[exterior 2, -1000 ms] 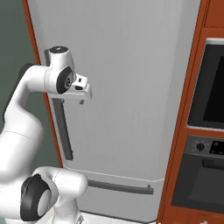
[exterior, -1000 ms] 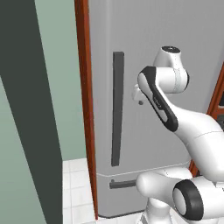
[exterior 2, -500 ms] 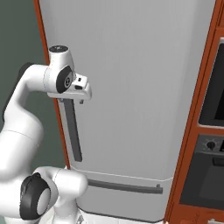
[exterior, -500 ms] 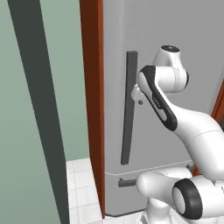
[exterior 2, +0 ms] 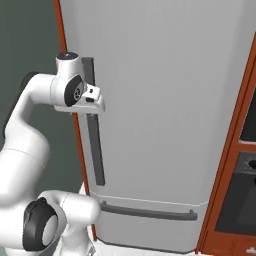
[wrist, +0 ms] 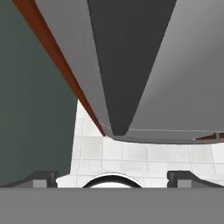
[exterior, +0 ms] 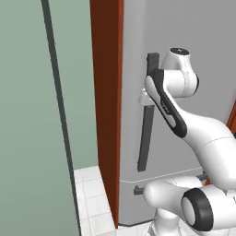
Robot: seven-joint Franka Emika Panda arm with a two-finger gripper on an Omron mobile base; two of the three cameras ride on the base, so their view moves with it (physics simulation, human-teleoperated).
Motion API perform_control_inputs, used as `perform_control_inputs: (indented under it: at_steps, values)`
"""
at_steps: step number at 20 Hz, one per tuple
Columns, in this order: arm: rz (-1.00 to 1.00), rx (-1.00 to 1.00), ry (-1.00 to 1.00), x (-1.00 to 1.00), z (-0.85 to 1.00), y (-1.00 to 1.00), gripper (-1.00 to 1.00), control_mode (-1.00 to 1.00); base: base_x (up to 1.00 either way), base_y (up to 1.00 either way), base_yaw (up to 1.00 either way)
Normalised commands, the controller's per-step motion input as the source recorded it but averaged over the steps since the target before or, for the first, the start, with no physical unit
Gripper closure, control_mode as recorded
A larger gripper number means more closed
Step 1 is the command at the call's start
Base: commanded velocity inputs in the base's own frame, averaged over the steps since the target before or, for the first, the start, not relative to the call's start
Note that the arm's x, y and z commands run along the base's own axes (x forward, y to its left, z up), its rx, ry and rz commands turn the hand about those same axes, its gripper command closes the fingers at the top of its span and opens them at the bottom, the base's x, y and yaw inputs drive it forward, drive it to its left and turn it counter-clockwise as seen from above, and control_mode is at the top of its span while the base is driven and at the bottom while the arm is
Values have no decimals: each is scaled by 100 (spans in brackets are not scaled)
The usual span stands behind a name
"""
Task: Retrieve the butter from the fridge and place it on a plate on the dining table. Then retrieve the butter knife by the fridge and place it near the plate.
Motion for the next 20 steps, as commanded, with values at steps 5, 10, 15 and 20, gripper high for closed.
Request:
perform_control_inputs:
  at_steps: [5, 10, 15, 20]
  values:
    - [0, 0, 0, 0, 0, 0, -100, 100, -25, 51, -19]
    - [0, 0, 0, 0, 0, 0, -100, 100, -23, 45, -28]
    - [0, 0, 0, 0, 0, 0, -100, 100, -30, 22, -32]
    - [0, 0, 0, 0, 0, 0, -100, 100, -42, 4, -33]
